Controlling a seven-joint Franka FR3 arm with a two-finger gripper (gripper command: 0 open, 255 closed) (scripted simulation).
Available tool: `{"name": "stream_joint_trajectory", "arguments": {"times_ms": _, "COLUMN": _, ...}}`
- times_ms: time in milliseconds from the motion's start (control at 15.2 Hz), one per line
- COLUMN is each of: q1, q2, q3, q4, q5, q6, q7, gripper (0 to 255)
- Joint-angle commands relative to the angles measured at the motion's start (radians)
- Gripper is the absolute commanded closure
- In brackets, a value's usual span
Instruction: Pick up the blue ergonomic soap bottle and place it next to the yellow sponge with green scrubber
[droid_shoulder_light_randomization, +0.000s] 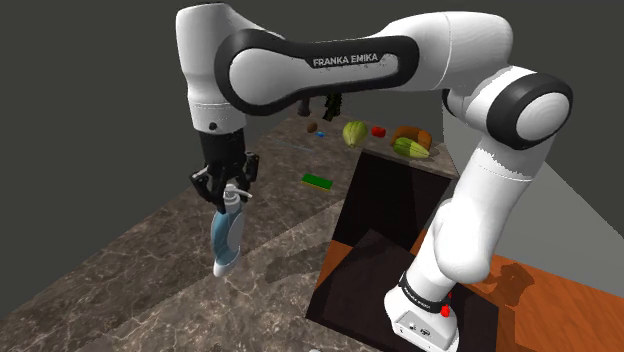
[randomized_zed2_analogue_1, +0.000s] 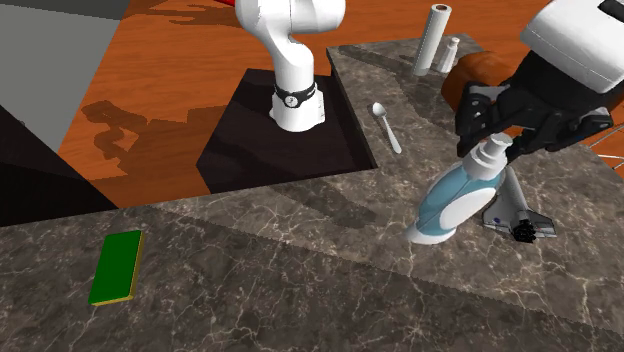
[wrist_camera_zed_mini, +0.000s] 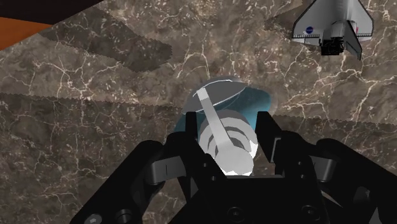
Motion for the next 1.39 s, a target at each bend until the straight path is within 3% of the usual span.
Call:
{"name": "stream_joint_trajectory", "arguments": {"times_ms": 0, "q1": 0.000, "q2": 0.000, "q3": 0.000, "q4": 0.029, "q5": 0.000, "q6": -0.029, "q7": 0.001, "gripper": 255}}
{"name": "stream_joint_trajectory", "arguments": {"times_ms": 1320, "q1": 0.015, "q2": 0.053, "q3": 0.009, "q4": 0.362, "q5": -0.022, "q6": -0.313, "q7": 0.028, "gripper": 255}}
